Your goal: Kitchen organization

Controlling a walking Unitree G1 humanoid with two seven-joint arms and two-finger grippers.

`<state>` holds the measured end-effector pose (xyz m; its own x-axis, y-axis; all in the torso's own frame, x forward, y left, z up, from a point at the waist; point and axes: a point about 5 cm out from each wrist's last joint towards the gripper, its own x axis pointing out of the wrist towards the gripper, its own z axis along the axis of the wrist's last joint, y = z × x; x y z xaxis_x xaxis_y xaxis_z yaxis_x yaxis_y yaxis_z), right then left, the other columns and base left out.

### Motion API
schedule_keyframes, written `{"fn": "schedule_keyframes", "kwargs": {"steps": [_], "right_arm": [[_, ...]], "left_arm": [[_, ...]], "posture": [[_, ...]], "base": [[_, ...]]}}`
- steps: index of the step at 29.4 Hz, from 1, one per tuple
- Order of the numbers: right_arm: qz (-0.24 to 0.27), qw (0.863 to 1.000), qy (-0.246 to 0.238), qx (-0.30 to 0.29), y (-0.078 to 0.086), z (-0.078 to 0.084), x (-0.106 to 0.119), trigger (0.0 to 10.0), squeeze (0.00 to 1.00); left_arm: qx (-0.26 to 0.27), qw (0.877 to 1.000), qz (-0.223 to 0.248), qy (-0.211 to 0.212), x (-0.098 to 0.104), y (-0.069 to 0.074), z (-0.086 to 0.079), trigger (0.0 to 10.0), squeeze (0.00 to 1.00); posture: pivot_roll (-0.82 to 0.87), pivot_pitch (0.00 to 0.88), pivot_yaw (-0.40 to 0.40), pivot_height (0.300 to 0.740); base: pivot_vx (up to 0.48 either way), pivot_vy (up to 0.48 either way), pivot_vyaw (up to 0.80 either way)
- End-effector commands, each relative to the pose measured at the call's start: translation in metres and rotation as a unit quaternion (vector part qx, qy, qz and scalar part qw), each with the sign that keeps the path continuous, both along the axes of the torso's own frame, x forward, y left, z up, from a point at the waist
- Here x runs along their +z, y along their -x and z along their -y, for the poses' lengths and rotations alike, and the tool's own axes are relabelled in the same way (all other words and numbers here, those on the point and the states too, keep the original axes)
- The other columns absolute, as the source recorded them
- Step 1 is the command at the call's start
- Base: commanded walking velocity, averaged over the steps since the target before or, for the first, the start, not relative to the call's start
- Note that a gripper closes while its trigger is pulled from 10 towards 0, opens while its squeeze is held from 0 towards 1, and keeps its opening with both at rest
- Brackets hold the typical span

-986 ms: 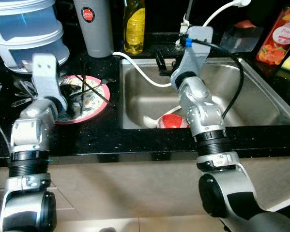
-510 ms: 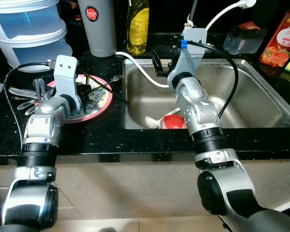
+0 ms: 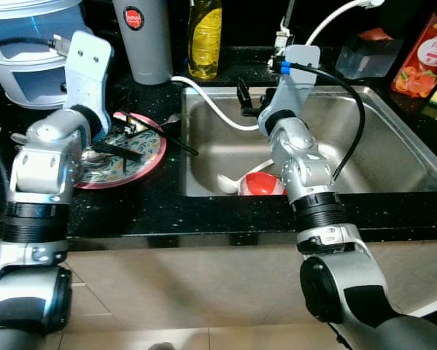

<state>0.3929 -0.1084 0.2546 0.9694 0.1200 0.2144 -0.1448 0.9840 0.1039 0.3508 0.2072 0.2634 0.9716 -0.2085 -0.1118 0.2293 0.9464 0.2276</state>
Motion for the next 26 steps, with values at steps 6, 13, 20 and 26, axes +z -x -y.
{"fn": "schedule_keyframes", "kwargs": {"steps": [6,13,20,26], "right_arm": [[-0.003,1.0,-0.002,-0.004,0.0,0.004,-0.004,10.0,0.0],[-0.006,1.0,-0.004,0.0,0.0,0.0,-0.005,10.0,0.0],[-0.01,1.0,-0.007,0.01,0.001,-0.006,-0.008,10.0,0.0],[-0.015,1.0,-0.007,0.004,0.001,-0.003,-0.012,10.0,0.0]], "left_arm": [[0.095,0.994,-0.046,0.025,-0.018,0.011,-0.027,10.0,0.0],[0.204,0.976,-0.051,0.057,-0.025,0.021,-0.058,10.0,0.0],[0.261,0.962,-0.065,0.046,-0.031,0.035,-0.084,10.0,0.0],[0.27,0.957,-0.06,0.088,-0.028,0.04,-0.089,10.0,0.0]], "posture": [[0.23,0.0,0.031,0.74],[0.24,0.0,0.023,0.74],[0.26,0.0,0.022,0.74],[0.26,0.0,0.025,0.74]], "base": [[0.0,0.0,0.0],[0.0,0.0,0.0],[0.0,0.0,0.0],[0.0,0.0,0.0]]}}
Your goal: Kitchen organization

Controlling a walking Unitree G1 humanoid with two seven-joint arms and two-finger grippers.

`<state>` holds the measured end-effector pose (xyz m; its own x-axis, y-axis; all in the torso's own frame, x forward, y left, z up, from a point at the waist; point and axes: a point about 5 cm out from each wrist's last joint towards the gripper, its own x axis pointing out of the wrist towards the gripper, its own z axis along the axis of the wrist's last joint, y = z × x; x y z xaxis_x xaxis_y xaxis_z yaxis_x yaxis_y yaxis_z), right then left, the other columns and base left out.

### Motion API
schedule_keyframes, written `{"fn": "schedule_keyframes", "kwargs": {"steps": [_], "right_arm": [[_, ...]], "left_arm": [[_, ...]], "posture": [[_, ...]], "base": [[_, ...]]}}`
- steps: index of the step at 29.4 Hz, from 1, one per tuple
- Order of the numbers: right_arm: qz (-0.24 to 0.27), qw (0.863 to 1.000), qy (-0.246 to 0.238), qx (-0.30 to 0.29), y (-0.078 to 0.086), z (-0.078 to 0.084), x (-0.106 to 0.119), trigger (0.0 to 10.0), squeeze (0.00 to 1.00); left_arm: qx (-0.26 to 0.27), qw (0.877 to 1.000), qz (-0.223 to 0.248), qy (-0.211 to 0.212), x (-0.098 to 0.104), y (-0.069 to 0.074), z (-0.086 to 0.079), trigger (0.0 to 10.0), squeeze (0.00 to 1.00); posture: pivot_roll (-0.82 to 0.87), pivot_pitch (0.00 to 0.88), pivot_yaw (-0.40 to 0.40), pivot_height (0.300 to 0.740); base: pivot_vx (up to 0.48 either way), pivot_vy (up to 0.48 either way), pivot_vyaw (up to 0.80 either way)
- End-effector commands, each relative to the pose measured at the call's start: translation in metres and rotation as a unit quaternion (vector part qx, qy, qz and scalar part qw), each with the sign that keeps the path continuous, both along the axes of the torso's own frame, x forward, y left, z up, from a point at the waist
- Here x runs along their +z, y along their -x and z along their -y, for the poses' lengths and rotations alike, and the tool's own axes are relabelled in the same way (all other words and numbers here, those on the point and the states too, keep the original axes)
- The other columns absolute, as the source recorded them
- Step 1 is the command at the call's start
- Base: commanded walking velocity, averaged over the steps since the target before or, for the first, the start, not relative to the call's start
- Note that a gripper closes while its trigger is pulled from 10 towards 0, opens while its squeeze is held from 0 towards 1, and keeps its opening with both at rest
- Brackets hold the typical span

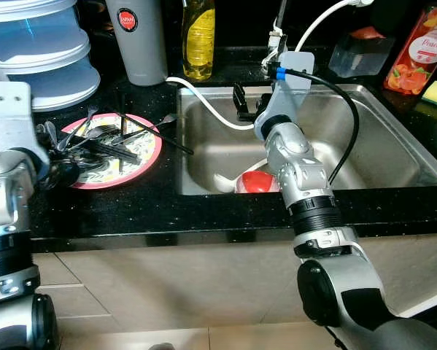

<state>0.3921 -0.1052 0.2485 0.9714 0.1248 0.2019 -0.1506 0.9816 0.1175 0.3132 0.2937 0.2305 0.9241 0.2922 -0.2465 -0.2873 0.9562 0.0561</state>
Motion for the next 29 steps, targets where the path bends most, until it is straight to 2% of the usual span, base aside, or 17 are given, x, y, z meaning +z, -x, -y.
{"fn": "schedule_keyframes", "kwargs": {"steps": [1,13,17,18,19,21,25,29], "right_arm": [[-0.008,1.0,-0.002,0.001,0.0,0.0,-0.006,10.0,0.0],[-0.006,1.0,-0.005,0.003,0.002,-0.003,-0.006,10.0,0.0],[-0.005,1.0,-0.002,0.003,0.003,-0.003,-0.009,10.0,0.0],[-0.006,1.0,-0.005,-0.001,0.004,-0.002,-0.009,10.0,0.0],[-0.006,1.0,-0.005,-0.001,0.004,-0.002,-0.009,10.0,0.0],[-0.006,1.0,-0.006,-0.002,0.004,-0.001,-0.01,10.0,0.0],[-0.008,1.0,-0.001,0.0,0.005,0.0,-0.013,10.0,0.0],[-0.006,1.0,0.001,0.007,0.004,-0.004,-0.011,10.0,0.0]], "left_arm": [[-0.007,1.0,0.004,-0.002,0.006,0.003,-0.002,10.0,0.0],[-0.064,0.998,-0.026,0.012,0.008,0.001,-0.003,10.0,0.0],[-0.021,0.999,-0.035,-0.023,0.01,0.003,-0.009,10.0,0.0],[0.02,0.999,-0.026,-0.019,0.013,0.008,-0.011,10.0,0.0],[0.02,0.999,-0.026,-0.019,0.013,0.008,-0.011,10.0,0.0],[0.034,0.999,-0.019,-0.008,0.013,0.01,-0.01,10.0,0.0],[0.095,0.991,0.06,0.074,0.019,0.014,0.001,10.0,0.0],[0.111,0.985,0.068,0.113,0.02,0.015,0.019,10.0,0.0]], "posture": [[0.25,0.0,0.026,0.74],[0.25,0.0,0.042,0.74],[0.24,0.0,0.059,0.74],[0.24,0.0,0.061,0.74],[0.24,0.0,0.061,0.74],[0.24,0.0,0.062,0.74],[0.23,0.0,0.06,0.74],[0.23,0.0,0.048,0.74]], "base": [[0.0,0.0,0.0],[0.0,0.0,0.0],[0.0,0.0,0.0],[0.0,0.0,0.0],[0.0,0.0,0.0],[0.0,0.0,0.0],[0.0,0.0,0.0],[0.0,0.0,0.0]]}}
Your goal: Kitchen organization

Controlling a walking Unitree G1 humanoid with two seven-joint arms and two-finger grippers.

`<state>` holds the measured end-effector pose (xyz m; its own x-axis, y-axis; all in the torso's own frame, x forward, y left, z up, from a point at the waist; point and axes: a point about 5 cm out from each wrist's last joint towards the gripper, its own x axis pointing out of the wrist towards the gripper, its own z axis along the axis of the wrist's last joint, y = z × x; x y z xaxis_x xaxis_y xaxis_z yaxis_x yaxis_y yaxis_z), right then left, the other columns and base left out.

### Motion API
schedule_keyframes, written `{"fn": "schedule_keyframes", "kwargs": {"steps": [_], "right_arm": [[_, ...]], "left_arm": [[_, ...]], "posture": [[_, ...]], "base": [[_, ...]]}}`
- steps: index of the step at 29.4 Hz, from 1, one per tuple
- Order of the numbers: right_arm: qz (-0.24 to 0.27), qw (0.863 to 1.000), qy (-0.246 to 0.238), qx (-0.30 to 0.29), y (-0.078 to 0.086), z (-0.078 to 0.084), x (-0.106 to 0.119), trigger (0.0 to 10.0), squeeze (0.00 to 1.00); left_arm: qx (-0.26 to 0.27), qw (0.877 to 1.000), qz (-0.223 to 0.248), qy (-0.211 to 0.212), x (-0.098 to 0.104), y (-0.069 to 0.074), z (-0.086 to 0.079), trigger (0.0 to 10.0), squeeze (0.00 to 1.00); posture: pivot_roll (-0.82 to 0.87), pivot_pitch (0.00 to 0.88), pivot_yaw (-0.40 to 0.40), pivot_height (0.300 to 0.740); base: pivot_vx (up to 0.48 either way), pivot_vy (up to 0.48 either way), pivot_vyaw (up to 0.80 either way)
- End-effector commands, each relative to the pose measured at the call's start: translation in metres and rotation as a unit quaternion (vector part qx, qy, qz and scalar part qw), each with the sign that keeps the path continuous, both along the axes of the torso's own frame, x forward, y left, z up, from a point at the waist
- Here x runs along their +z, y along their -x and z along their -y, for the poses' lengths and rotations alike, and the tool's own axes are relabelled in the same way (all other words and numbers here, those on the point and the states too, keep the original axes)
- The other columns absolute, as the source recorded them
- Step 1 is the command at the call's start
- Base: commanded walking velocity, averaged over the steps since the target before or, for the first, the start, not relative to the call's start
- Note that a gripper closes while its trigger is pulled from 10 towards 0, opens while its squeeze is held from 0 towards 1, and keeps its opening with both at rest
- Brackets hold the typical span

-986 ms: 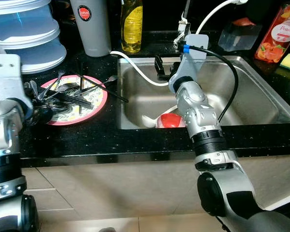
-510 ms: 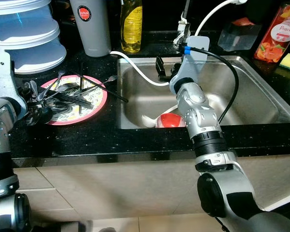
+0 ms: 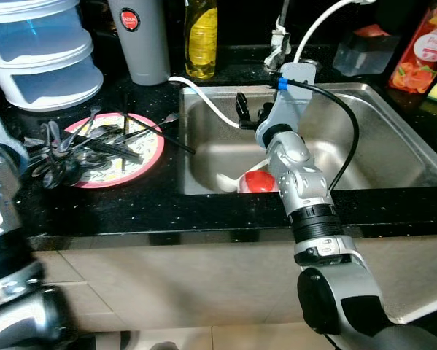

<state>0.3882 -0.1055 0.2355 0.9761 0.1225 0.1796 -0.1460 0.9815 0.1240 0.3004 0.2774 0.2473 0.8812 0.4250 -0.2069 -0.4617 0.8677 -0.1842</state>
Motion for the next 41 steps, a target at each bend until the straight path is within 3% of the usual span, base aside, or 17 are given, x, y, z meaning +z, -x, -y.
{"fn": "schedule_keyframes", "kwargs": {"steps": [1,2,5,10,11,12,13,19,25,28,33,36,41], "right_arm": [[0.007,1.0,0.004,0.011,0.0,-0.005,0.002,10.0,0.0],[0.007,1.0,0.006,0.013,0.0,-0.005,0.003,10.0,0.0],[0.007,1.0,0.006,0.015,-0.001,-0.006,0.003,10.0,0.0],[0.003,1.0,0.007,0.023,-0.002,-0.01,0.002,10.0,0.0],[0.003,1.0,0.008,0.024,-0.002,-0.01,0.002,10.0,0.0],[0.003,1.0,0.008,0.024,-0.002,-0.01,0.002,10.0,0.0],[0.002,1.0,0.008,0.025,-0.002,-0.011,0.001,10.0,0.0],[0.003,1.0,0.006,0.029,-0.002,-0.014,0.002,10.0,0.0],[0.006,1.0,0.005,0.029,-0.001,-0.014,0.003,10.0,0.0],[0.005,1.0,0.005,0.026,-0.001,-0.013,0.003,10.0,0.0],[0.006,1.0,0.006,0.023,0.0,-0.01,0.003,10.0,0.0],[0.006,1.0,0.007,0.022,0.0,-0.01,0.003,10.0,0.0],[0.006,1.0,0.008,0.023,0.0,-0.01,0.004,10.0,0.0]], "left_arm": [[0.016,1.0,0.003,0.02,0.002,0.003,0.005,10.0,0.0],[0.021,0.999,-0.008,0.035,-0.004,0.004,0.009,10.0,1.0],[0.033,0.998,-0.026,0.052,-0.014,0.007,0.012,10.0,1.0],[0.07,0.992,-0.03,0.098,-0.024,0.006,0.002,10.0,1.0],[0.074,0.991,-0.03,0.103,-0.025,0.005,0.0,10.0,0.38],[0.074,0.991,-0.03,0.103,-0.025,0.005,0.0,10.0,0.38],[0.08,0.991,-0.03,0.107,-0.026,0.004,-0.003,10.0,0.0],[0.066,0.989,-0.02,0.131,-0.025,-0.009,-0.007,10.0,0.0],[0.061,0.993,-0.025,0.095,-0.021,-0.018,-0.008,10.0,0.0],[0.047,0.994,-0.027,0.093,-0.022,-0.021,-0.005,10.0,0.0],[0.03,0.998,-0.02,0.051,-0.017,-0.028,0.003,10.0,0.0],[0.014,0.996,-0.026,0.08,-0.022,-0.032,0.01,10.0,0.0],[-0.026,0.996,-0.046,0.066,-0.033,-0.037,0.018,10.0,0.0]], "posture": [[0.24,0.0,0.046,0.74],[0.24,0.0,0.046,0.74],[0.24,0.0,0.046,0.74],[0.25,0.0,0.024,0.74],[0.25,0.0,0.024,0.74],[0.25,0.0,0.024,0.74],[0.25,0.0,0.022,0.74],[0.25,0.0,0.019,0.74],[0.24,0.0,0.025,0.74],[0.23,0.0,0.028,0.74],[0.22,0.0,0.03,0.74],[0.22,0.0,0.03,0.74],[0.22,0.0,0.027,0.74]], "base": [[0.0,0.0,0.0],[0.0,0.0,0.0],[0.0,0.0,0.0],[0.0,0.0,0.0],[0.0,0.0,0.0],[0.0,0.0,0.0],[0.0,0.0,0.0],[0.0,0.0,0.0],[0.0,0.0,0.0],[0.0,0.0,0.0],[0.0,0.0,0.0],[0.0,0.0,0.0],[0.0,0.0,0.0]]}}
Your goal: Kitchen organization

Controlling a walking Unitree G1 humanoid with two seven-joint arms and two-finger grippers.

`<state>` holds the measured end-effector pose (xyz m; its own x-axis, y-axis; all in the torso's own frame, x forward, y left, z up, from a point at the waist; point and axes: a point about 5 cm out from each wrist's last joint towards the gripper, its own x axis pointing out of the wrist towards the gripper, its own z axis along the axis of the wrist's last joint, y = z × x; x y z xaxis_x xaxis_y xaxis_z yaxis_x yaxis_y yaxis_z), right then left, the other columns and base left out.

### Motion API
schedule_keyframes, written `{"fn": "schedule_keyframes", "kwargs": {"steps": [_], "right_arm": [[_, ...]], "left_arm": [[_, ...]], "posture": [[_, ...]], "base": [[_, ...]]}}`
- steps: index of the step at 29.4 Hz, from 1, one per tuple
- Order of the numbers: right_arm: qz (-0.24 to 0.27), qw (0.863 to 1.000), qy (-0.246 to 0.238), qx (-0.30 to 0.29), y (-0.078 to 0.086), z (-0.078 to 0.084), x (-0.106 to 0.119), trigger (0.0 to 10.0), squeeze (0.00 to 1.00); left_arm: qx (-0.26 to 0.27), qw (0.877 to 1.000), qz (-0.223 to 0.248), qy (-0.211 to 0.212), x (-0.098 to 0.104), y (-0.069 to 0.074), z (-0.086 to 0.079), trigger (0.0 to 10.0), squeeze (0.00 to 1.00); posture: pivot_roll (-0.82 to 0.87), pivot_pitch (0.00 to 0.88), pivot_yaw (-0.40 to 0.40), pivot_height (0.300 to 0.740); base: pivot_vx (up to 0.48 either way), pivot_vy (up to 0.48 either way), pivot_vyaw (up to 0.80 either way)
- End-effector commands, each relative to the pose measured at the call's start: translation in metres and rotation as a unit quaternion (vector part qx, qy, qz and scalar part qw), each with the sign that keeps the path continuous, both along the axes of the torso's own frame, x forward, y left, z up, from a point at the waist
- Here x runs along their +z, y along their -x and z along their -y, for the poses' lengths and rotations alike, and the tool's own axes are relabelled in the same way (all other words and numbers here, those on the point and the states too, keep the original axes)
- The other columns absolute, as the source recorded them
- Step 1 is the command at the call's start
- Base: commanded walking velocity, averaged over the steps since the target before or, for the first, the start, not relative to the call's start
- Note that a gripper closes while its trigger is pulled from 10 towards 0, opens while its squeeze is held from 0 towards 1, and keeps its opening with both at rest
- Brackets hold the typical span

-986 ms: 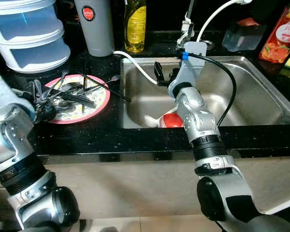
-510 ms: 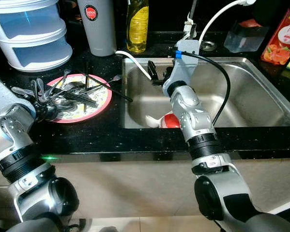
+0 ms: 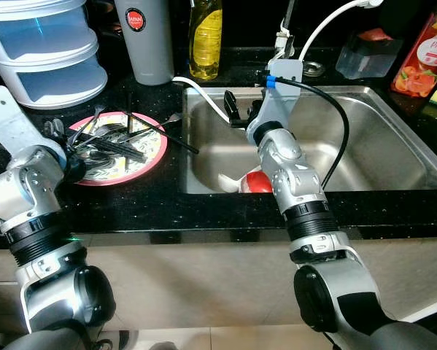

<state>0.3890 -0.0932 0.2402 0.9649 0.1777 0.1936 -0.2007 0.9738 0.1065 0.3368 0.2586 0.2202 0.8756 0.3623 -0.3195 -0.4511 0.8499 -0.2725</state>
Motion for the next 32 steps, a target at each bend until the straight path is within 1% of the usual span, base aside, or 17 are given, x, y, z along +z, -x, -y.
{"fn": "schedule_keyframes", "kwargs": {"steps": [1,6,7,8,9,11,17,19,21,22,24,25,26,27,28,29,32], "right_arm": [[-0.003,1.0,0.0,-0.004,0.0,0.002,-0.001,10.0,0.0],[-0.003,1.0,0.0,-0.003,0.0,0.001,0.0,10.0,0.0],[-0.003,1.0,0.0,-0.003,0.0,0.001,-0.001,10.0,0.0],[-0.004,1.0,0.0,-0.003,0.0,0.001,-0.001,10.0,0.0],[-0.004,1.0,0.0,-0.003,0.0,0.001,-0.001,10.0,0.0],[-0.004,1.0,0.0,-0.003,0.0,0.002,-0.001,10.0,0.0],[-0.005,1.0,0.0,-0.005,-0.001,0.003,-0.002,10.0,0.0],[-0.006,1.0,0.0,-0.003,0.0,0.002,-0.002,10.0,0.0],[-0.006,1.0,0.0,-0.003,0.0,0.002,-0.002,10.0,0.0],[-0.006,1.0,-0.001,-0.002,0.0,0.002,-0.002,10.0,0.0],[-0.006,1.0,-0.001,-0.002,0.0,0.002,-0.002,10.0,0.0],[-0.006,1.0,0.0,-0.002,0.0,0.002,-0.002,10.0,0.0],[-0.006,1.0,0.0,-0.002,0.0,0.002,-0.002,10.0,0.0],[-0.006,1.0,0.0,-0.002,0.0,0.001,-0.002,10.0,0.0],[-0.006,1.0,0.0,-0.001,0.0,0.001,-0.002,10.0,0.0],[-0.006,1.0,0.0,-0.001,0.0,0.001,-0.002,10.0,0.0],[-0.006,1.0,0.0,-0.001,0.0,0.001,-0.002,10.0,0.0]], "left_arm": [[-0.023,1.0,-0.014,-0.003,-0.006,-0.002,0.001,10.0,0.0],[-0.044,0.999,-0.03,-0.008,-0.015,-0.005,0.007,10.0,0.0],[-0.043,0.998,-0.037,-0.008,-0.019,-0.005,0.006,7.8,0.0],[-0.042,0.998,-0.043,-0.008,-0.023,-0.004,0.006,3.5,0.0],[-0.042,0.998,-0.044,-0.008,-0.023,-0.004,0.006,3.5,0.0],[-0.04,0.998,-0.047,-0.008,-0.025,-0.003,0.005,0.0,0.0],[-0.035,0.998,-0.045,-0.002,-0.026,-0.002,0.003,0.0,0.0],[-0.032,0.999,-0.032,0.016,-0.024,-0.002,0.002,0.0,0.0],[-0.03,0.999,-0.027,0.015,-0.022,-0.002,0.002,0.0,0.0],[-0.027,0.999,-0.019,0.005,-0.018,-0.003,0.001,0.0,0.0],[-0.02,0.997,-0.006,-0.069,-0.007,-0.003,0.0,0.0,0.0],[-0.022,0.994,0.009,-0.104,0.003,-0.004,0.002,0.0,0.48],[-0.022,0.994,0.009,-0.104,0.003,-0.004,0.002,0.0,0.48],[-0.021,0.993,0.015,-0.112,0.008,-0.004,0.003,0.0,0.4],[-0.02,0.993,0.015,-0.113,0.009,-0.004,0.003,0.0,0.07],[-0.026,0.992,0.029,-0.12,0.015,-0.005,0.006,0.0,0.0],[-0.03,0.991,0.037,-0.123,0.018,-0.006,0.007,0.0,0.0]], "posture": [[0.22,0.0,0.023,0.74],[0.22,0.0,0.022,0.74],[0.22,0.0,0.023,0.74],[0.22,0.0,0.023,0.74],[0.22,0.0,0.023,0.74],[0.22,0.0,0.023,0.74],[0.22,0.0,0.022,0.74],[0.22,0.0,0.021,0.74],[0.22,0.0,0.018,0.74],[0.22,0.0,0.018,0.74],[0.22,0.0,0.018,0.74],[0.22,0.0,0.017,0.74],[0.22,0.0,0.017,0.74],[0.22,0.0,0.017,0.74],[0.22,0.0,0.017,0.74],[0.22,0.0,0.017,0.74],[0.22,0.0,0.017,0.74]], "base": [[0.0,0.0,0.0],[0.0,0.0,0.0],[0.0,0.0,0.0],[0.0,0.0,0.0],[0.0,0.0,0.0],[0.0,0.0,0.0],[0.0,0.0,0.0],[0.0,0.0,0.0],[0.0,0.0,0.0],[0.0,0.0,0.0],[0.0,0.0,0.0],[0.0,0.0,0.0],[0.0,0.0,0.0],[0.0,0.0,0.0],[0.0,0.0,0.0],[0.0,0.0,0.0],[0.0,0.0,0.0]]}}
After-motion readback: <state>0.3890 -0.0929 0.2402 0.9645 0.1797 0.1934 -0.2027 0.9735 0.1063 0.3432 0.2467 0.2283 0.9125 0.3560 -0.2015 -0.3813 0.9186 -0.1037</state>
